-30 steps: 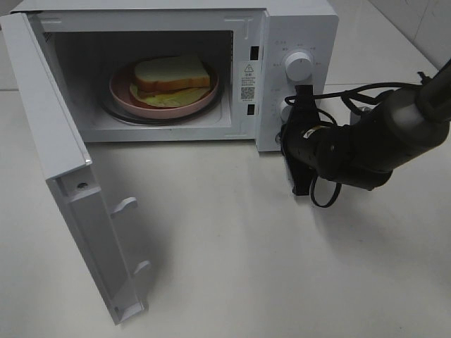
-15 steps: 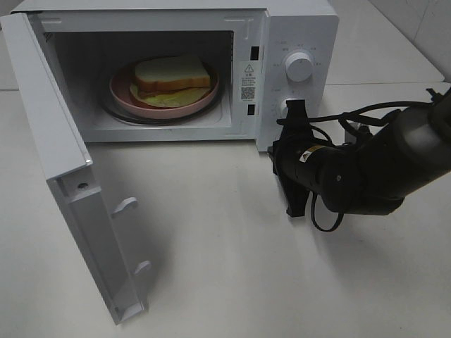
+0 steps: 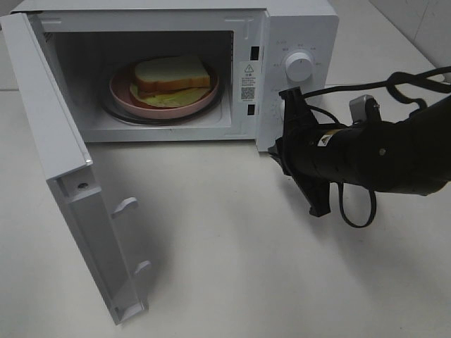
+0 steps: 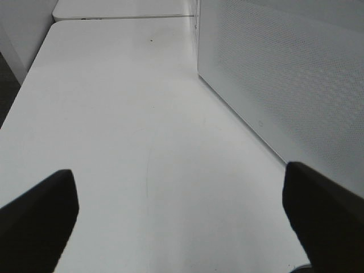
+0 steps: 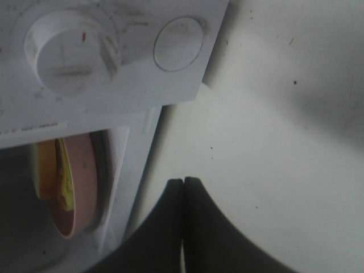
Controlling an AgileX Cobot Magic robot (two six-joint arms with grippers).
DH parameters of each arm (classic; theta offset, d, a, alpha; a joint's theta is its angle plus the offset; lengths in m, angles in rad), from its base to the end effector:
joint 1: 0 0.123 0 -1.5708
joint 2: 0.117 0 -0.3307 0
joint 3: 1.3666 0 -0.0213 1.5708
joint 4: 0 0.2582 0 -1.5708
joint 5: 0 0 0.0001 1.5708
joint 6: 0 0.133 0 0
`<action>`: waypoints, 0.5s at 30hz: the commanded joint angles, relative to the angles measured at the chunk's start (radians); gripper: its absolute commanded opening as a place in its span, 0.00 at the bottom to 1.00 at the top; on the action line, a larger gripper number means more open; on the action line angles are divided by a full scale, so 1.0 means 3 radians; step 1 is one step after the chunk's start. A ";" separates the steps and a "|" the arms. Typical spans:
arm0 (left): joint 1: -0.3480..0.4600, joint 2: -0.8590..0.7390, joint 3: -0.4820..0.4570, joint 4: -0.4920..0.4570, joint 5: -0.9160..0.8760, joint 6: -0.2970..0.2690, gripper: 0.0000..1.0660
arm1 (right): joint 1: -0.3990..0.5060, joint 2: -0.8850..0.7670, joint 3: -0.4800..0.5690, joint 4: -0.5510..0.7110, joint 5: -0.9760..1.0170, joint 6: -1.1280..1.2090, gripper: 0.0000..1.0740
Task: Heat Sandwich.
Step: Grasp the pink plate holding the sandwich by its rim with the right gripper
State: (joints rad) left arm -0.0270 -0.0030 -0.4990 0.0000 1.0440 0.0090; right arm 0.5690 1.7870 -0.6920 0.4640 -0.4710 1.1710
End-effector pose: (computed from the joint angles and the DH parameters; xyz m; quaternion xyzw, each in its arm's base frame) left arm -0.0063 0.0002 0.2633 0.0153 0.8482 -0.0048 0.5295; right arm 0.3286 0.1782 0.1570 0.4702 0.7399 0.3745 0.3021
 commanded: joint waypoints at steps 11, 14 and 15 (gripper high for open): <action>0.0013 -0.0073 0.0013 0.0000 -0.0027 0.0003 0.86 | -0.0040 -0.0347 -0.0297 -0.0797 0.1390 -0.1027 0.00; 0.0013 -0.0073 0.0013 0.0000 -0.0027 0.0003 0.86 | -0.0040 -0.0367 -0.0487 -0.0813 0.1807 -0.1507 0.00; 0.0013 -0.0073 0.0013 0.0000 -0.0027 0.0003 0.86 | -0.0040 -0.0370 -0.0550 -0.0800 0.1967 -0.1683 0.00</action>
State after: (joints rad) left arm -0.0270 -0.0030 -0.4990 0.0000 1.0440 0.0090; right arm 0.5600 1.6890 -0.8290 0.2390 0.0360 0.7650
